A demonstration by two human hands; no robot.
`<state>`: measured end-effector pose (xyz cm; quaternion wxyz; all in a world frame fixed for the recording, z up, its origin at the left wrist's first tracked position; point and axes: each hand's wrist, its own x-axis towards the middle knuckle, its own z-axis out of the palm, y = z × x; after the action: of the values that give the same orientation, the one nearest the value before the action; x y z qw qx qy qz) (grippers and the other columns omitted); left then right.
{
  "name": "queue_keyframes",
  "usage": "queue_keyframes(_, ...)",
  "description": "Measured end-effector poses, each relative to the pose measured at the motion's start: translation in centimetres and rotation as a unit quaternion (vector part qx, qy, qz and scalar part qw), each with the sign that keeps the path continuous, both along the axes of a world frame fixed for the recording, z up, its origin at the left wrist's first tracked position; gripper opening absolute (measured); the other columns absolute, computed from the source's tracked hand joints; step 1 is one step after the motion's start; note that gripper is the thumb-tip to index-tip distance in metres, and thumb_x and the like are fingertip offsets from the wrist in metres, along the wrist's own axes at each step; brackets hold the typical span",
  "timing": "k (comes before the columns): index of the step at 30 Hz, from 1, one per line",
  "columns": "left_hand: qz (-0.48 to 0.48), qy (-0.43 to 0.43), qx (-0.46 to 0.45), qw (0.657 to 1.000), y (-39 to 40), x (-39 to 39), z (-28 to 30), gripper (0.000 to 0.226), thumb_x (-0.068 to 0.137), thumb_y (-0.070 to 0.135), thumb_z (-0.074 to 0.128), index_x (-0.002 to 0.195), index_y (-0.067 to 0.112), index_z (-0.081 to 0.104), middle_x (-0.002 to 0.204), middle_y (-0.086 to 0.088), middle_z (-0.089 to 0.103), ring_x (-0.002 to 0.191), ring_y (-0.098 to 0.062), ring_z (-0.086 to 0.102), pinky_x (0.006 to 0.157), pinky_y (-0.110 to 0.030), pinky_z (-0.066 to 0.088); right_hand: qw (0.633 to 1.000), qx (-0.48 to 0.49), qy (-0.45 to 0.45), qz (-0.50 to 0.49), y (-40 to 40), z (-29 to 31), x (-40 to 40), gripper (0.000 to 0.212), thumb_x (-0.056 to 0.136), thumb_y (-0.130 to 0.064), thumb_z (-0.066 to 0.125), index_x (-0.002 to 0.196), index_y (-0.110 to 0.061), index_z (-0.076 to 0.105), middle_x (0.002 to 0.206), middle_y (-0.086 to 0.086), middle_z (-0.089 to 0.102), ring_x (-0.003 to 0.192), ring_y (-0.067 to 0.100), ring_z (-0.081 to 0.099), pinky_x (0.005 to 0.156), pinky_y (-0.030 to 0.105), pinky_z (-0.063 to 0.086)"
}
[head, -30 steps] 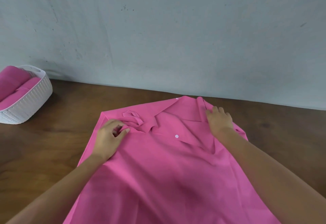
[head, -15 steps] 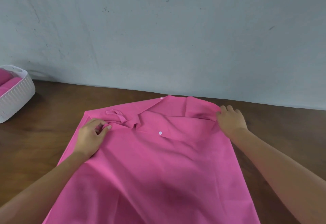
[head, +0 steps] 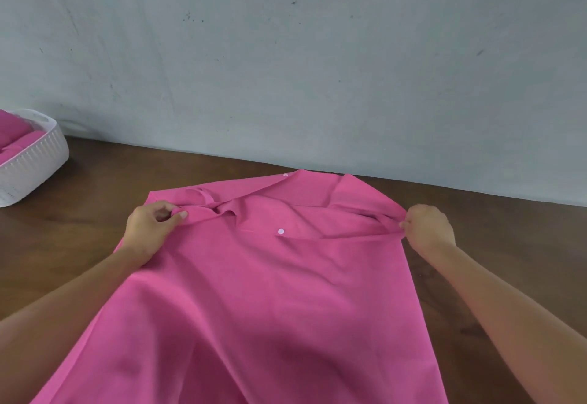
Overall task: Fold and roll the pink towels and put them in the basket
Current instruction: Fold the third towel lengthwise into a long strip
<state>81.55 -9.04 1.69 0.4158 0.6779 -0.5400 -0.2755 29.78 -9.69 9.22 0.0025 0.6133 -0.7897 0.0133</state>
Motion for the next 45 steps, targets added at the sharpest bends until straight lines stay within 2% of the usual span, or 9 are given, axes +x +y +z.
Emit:
queue_keyframes(3,0.044,0.025,-0.002,0.999,0.0,1.0,0.4,0.008,0.085,0.015,0.078,0.08,0.012,0.073,0.082,-0.011,0.073,0.07,-0.014,0.06,0.071,-0.026,0.047,0.996,0.016,-0.034,0.082,-0.5,-1.0,-1.0,0.03,0.081,0.011,0.054,0.1,-0.008,0.067,0.097,0.007,0.057,0.091,0.031,0.059,0.073,0.037,0.052)
queue_keyframes(9,0.088,-0.009,-0.004,0.996,1.3,2.9,3.0,0.004,0.085,0.014,0.078,0.087,0.012,0.075,0.078,-0.006,0.073,0.059,0.001,0.06,0.056,-0.004,0.044,0.967,0.084,-0.081,0.226,-1.4,-1.6,-2.9,0.07,0.074,0.014,0.057,0.136,-0.02,0.056,0.133,0.0,0.05,0.116,0.025,0.056,0.093,0.042,0.052)
queue_keyframes(13,0.112,-0.02,-0.001,0.994,2.3,2.9,4.7,0.005,0.083,0.014,0.08,0.086,0.013,0.076,0.082,-0.003,0.074,0.076,-0.018,0.066,0.073,-0.022,0.053,0.975,0.073,-0.089,0.19,-1.4,-1.2,-3.2,0.043,0.091,-0.005,0.056,0.133,-0.012,0.059,0.133,0.004,0.056,0.119,0.027,0.059,0.101,0.04,0.047)
queue_keyframes(15,0.124,-0.018,0.0,0.992,2.8,2.4,5.6,0.004,0.084,0.015,0.078,0.086,0.014,0.075,0.083,-0.002,0.074,0.078,-0.02,0.067,0.08,-0.032,0.054,0.981,0.042,-0.11,0.156,-1.0,-0.2,-2.8,0.026,0.101,-0.024,0.048,0.102,-0.009,0.069,0.108,0.01,0.067,0.099,0.031,0.064,0.089,0.043,0.051)
queue_keyframes(18,0.126,-0.009,-0.007,0.992,3.6,2.4,6.6,0.006,0.085,0.017,0.077,0.088,0.013,0.075,0.085,-0.003,0.073,0.078,-0.019,0.067,0.079,-0.033,0.054,0.988,0.004,-0.105,0.117,-0.2,0.8,-2.8,0.044,0.106,-0.023,0.044,0.063,-0.016,0.053,0.077,0.011,0.06,0.074,0.031,0.056,0.068,0.038,0.044)
queue_keyframes(21,0.098,0.009,-0.031,0.995,4.5,3.1,7.6,0.011,0.088,0.02,0.076,0.089,0.009,0.074,0.086,-0.006,0.073,0.078,-0.021,0.066,0.074,-0.03,0.051,0.992,-0.017,-0.108,0.069,0.8,1.6,-2.8,0.028,0.088,0.005,0.048,0.075,-0.006,0.069,0.093,0.017,0.07,0.082,0.034,0.065,0.076,0.041,0.055)
queue_keyframes(26,0.058,0.035,-0.049,0.997,6.3,5.4,9.3,0.01,0.089,0.019,0.075,0.085,0.01,0.073,0.084,-0.007,0.074,0.087,-0.028,0.071,0.086,-0.044,0.055,0.991,-0.044,-0.095,0.081,4.8,3.8,-1.9,0.056,0.076,0.012,0.048,0.118,-0.017,0.072,0.124,0.003,0.066,0.107,0.028,0.063,0.089,0.039,0.054)
queue_keyframes(32,0.031,0.077,-0.066,0.994,11.1,9.1,10.5,0.008,0.083,0.011,0.079,0.084,0.008,0.072,0.091,-0.008,0.074,0.09,-0.025,0.069,0.088,-0.04,0.054,0.983,-0.159,-0.092,0.027,11.7,5.9,-1.0,0.032,0.084,0.002,0.059,0.103,-0.016,0.079,0.113,0.006,0.074,0.101,0.032,0.067,0.087,0.041,0.055)
queue_keyframes(45,-0.04,0.163,-0.081,0.983,24.7,14.6,11.6,0.008,0.089,0.001,0.071,0.094,-0.004,0.069,0.094,-0.019,0.072,0.083,-0.022,0.071,0.075,-0.015,0.058,0.973,-0.095,0.211,0.008,32.6,5.6,5.1,0.026,0.074,-0.006,0.07,0.101,-0.005,0.071,0.103,0.008,0.066,0.095,0.031,0.062,0.07,0.039,0.05)
